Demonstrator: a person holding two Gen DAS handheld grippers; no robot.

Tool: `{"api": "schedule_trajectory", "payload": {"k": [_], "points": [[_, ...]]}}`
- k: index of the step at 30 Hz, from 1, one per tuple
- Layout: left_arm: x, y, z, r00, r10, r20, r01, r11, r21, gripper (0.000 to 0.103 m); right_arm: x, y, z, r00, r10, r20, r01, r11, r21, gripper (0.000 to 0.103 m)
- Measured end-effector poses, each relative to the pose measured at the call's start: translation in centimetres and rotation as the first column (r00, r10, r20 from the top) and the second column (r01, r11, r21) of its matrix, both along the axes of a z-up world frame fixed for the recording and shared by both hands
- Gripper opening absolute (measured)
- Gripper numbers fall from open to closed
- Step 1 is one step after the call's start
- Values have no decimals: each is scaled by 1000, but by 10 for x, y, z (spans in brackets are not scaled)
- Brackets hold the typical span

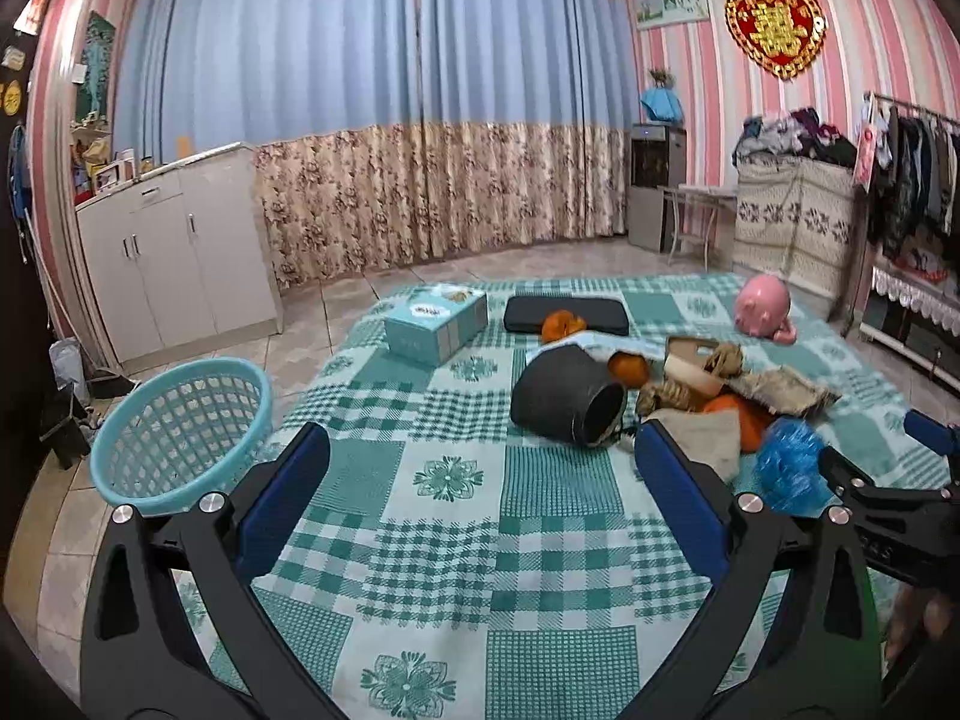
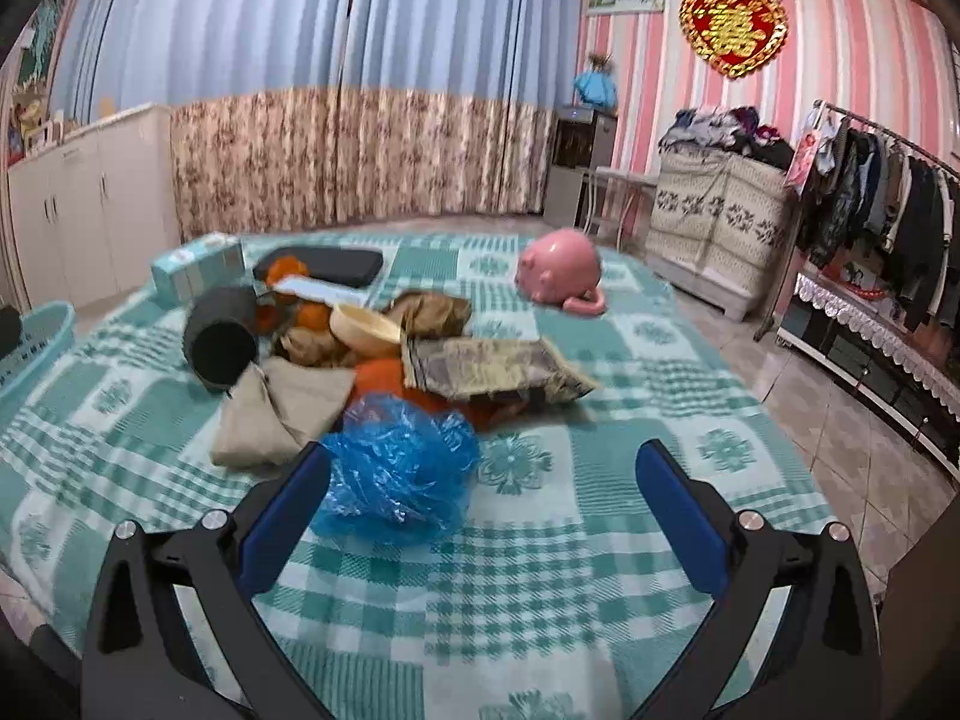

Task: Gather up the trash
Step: 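Grasp the blue plastic bag with the right tool while the left tool grasps the beige mask, then carry the bag and mask to the blue basket and release both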

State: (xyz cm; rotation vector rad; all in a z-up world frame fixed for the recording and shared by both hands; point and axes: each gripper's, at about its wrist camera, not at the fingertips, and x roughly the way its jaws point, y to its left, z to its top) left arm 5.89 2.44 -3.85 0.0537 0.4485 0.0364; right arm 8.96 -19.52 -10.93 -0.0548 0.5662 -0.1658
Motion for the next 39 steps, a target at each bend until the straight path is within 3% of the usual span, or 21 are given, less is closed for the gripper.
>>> {"api": "schedule_trajectory", "payload": {"k": [5, 6, 8, 10, 12, 19, 26, 27, 29, 32, 39], "points": [[19, -9, -10, 999, -13, -44, 12, 1000, -5, 98, 17, 2, -18, 996, 52, -65, -50, 998, 31, 98], [23, -11, -12, 998, -19, -52, 19, 1000, -8, 98, 17, 1, -20, 995, 65, -70, -62, 997, 44, 92], [30, -15, -15, 996, -44, -72, 42, 999, -33, 98, 18, -1, -24, 991, 104, -89, -97, 993, 73, 72], [38, -21, -19, 994, -60, -91, 56, 997, -48, 98, 20, -3, -26, 984, 140, -107, -129, 986, 105, 36], [45, -30, -23, 991, -82, -108, 77, 996, -48, 98, 21, -9, -27, 977, 184, -110, -165, 972, 166, 23], [67, -66, -39, 974, -141, -177, 135, 990, -48, 98, 6, -46, -21, 992, 99, -73, -85, 980, 178, 20], [89, -94, -64, 954, -159, -255, 153, 987, -42, 96, 4, -69, -30, 993, 60, -100, -37, 976, 215, 20], [90, -99, -69, 947, -172, -271, 166, 985, -46, 93, 3, -70, -31, 993, 62, -103, -38, 975, 220, 20], [95, -103, -76, 930, -206, -304, 198, 978, -60, 71, 1, -68, -33, 992, 67, -106, -42, 974, 223, 20], [101, -108, -84, 909, -245, -338, 228, 970, -89, 54, 0, -64, -32, 991, 76, -106, -52, 975, 216, 20], [105, -105, -83, 896, -287, -339, 241, 955, -172, 29, -9, -59, -23, 992, 81, -94, -63, 980, 187, 20]]}}
